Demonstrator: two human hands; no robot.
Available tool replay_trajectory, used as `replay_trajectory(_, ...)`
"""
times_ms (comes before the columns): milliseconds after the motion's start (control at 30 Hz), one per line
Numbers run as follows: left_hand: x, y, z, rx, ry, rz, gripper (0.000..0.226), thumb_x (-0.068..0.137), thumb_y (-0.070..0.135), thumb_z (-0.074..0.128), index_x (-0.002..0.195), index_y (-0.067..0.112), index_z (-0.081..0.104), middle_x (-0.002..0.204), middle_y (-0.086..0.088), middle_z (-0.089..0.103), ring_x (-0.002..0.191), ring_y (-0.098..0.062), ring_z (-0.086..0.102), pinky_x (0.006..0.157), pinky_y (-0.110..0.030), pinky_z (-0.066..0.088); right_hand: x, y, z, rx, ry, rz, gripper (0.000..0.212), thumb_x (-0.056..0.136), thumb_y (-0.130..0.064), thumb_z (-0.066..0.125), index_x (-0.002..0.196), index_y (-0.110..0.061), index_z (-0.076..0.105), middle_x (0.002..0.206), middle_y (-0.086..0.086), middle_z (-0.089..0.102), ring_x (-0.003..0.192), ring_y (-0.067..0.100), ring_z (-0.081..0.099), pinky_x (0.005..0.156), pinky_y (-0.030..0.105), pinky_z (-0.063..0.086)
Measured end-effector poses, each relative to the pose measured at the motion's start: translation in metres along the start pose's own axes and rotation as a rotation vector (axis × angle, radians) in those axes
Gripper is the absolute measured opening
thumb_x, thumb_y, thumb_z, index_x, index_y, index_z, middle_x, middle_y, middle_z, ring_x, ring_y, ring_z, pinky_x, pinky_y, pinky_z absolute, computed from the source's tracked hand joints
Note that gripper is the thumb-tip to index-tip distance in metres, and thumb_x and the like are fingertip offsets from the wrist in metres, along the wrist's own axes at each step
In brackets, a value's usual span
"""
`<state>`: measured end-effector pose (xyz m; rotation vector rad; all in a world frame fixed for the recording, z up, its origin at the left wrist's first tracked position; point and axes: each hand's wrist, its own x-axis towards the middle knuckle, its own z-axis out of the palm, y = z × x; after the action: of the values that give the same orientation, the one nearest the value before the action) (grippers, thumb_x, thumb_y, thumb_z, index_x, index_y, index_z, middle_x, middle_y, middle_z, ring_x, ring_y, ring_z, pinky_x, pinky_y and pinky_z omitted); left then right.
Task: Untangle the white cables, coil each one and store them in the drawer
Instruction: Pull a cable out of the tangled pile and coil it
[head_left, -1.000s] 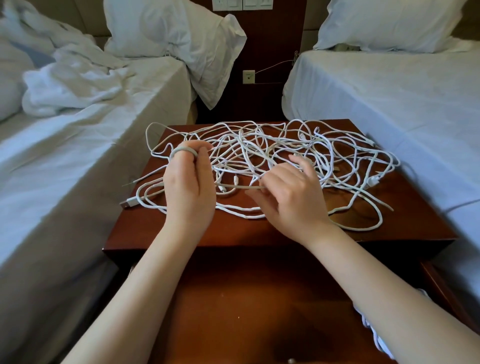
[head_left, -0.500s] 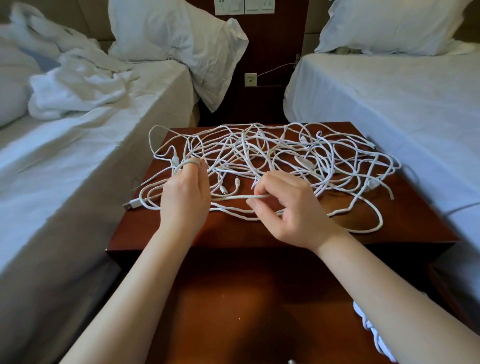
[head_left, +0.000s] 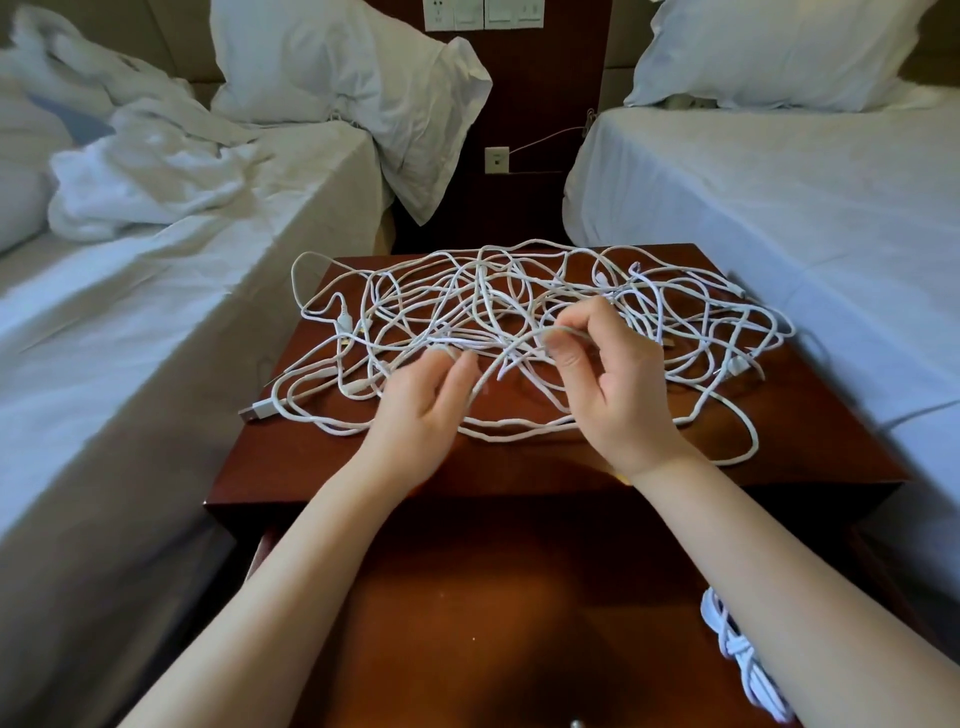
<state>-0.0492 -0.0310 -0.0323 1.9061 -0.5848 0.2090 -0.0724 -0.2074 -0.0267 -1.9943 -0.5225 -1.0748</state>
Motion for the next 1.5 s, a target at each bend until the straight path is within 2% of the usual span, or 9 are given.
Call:
replay_trajectory(167, -0.008, 0.018, 0.002, -0.366, -0.415, -0.115, 0.044, 0.092, 0.044, 0.044, 0.082, 0.004, 0.06, 0.051, 0.002, 0.044, 0.044, -0.01, 0.038, 0.047, -0.016, 0.034, 0.003, 0.001, -0.003, -0.016, 0.082, 0.056, 0.022, 0.096, -0.018, 0.054, 0.086, 0.002, 0.059, 0.062, 0.01, 0.057, 0.058, 0.019, 0.05, 0.05, 0.024, 0.038)
replay_trajectory(300, -0.009, 0.024, -0.001, -0.534, -0.685, -0.207, 0.03, 0.094, 0.025, 0.043, 0.083, 0.004, 0.061, 0.054, -0.003, 0.046, 0.046, -0.015, 0.039, 0.05, -0.021, 0.035, 0.001, 0.005, -0.002, -0.052, 0.057, 0.059, 0.024, 0.097, -0.02, 0.052, 0.087, 0.001, 0.059, 0.062, 0.009, 0.057, 0.057, 0.018, 0.051, 0.051, 0.028, 0.039)
replay_trajectory(467, -0.011, 0.031, -0.005, -0.684, -0.799, -0.207, 0.027, 0.096, 0.015, 0.039, 0.086, 0.005, 0.062, 0.063, -0.004, 0.054, 0.057, -0.015, 0.05, 0.061, -0.02, 0.043, -0.002, 0.011, -0.001, -0.025, -0.115, 0.132, 0.028, 0.099, -0.029, 0.049, 0.089, -0.007, 0.062, 0.065, 0.003, 0.059, 0.059, 0.015, 0.054, 0.056, 0.038, 0.043)
replay_trajectory(667, -0.012, 0.036, -0.006, -0.783, -0.841, -0.095, 0.022, 0.095, 0.027, 0.054, 0.094, 0.011, 0.069, 0.07, -0.001, 0.062, 0.066, -0.013, 0.057, 0.07, -0.022, 0.047, -0.01, -0.001, 0.009, 0.077, -0.372, 0.252, 0.015, 0.098, -0.031, 0.048, 0.089, -0.024, 0.058, 0.064, -0.017, 0.054, 0.06, 0.008, 0.053, 0.057, 0.032, 0.045)
replay_trajectory(800, -0.006, 0.032, -0.011, -0.892, -0.672, -0.034, 0.025, 0.094, 0.029, 0.054, 0.088, 0.009, 0.069, 0.065, 0.003, 0.06, 0.061, -0.011, 0.054, 0.065, -0.023, 0.046, -0.024, -0.013, 0.024, -0.065, -0.388, 0.029, 0.018, 0.09, -0.008, 0.049, 0.089, -0.026, 0.047, 0.065, -0.003, 0.061, 0.053, 0.009, 0.052, 0.051, 0.008, 0.037)
replay_trajectory(1033, 0.004, 0.033, -0.019, -1.064, -0.187, -0.075, 0.037, 0.096, 0.019, 0.038, 0.07, 0.014, 0.063, 0.055, 0.005, 0.047, 0.052, -0.008, 0.043, 0.054, -0.019, 0.042, -0.029, -0.018, 0.037, -0.091, -0.478, 0.007, 0.022, 0.098, -0.032, 0.041, 0.078, -0.023, 0.042, 0.06, -0.016, 0.032, 0.052, 0.003, 0.032, 0.06, 0.024, 0.024)
replay_trajectory(1200, 0.017, 0.022, -0.033, -1.026, 0.178, -0.186, 0.034, 0.103, 0.02, 0.032, 0.073, 0.013, 0.046, 0.052, 0.007, 0.04, 0.047, -0.007, 0.036, 0.048, -0.018, 0.037, -0.031, -0.016, 0.037, -0.077, -0.441, -0.013, 0.029, 0.094, -0.032, 0.049, 0.068, -0.018, 0.048, 0.064, -0.01, 0.043, 0.063, 0.009, 0.039, 0.07, 0.026, 0.032)
replay_trajectory(1367, 0.021, 0.009, -0.034, -1.005, 0.274, -0.289, 0.037, 0.103, 0.019, 0.032, 0.069, 0.014, 0.046, 0.05, 0.006, 0.039, 0.044, -0.007, 0.033, 0.044, -0.018, 0.032, -0.029, -0.018, 0.034, -0.119, -0.342, -0.084, 0.027, 0.09, -0.026, 0.055, 0.069, -0.01, 0.059, 0.064, -0.003, 0.054, 0.068, 0.016, 0.048, 0.068, 0.039, 0.04)
replay_trajectory(1500, 0.02, 0.008, -0.03, -0.975, 0.272, -0.366, 0.039, 0.103, 0.017, 0.033, 0.065, 0.014, 0.044, 0.048, 0.004, 0.04, 0.043, -0.008, 0.033, 0.043, -0.019, 0.032, -0.02, -0.023, 0.023, -0.175, -0.276, -0.214, 0.021, 0.086, -0.018, 0.058, 0.067, -0.009, 0.06, 0.064, -0.003, 0.053, 0.066, 0.015, 0.047, 0.066, 0.037, 0.037)
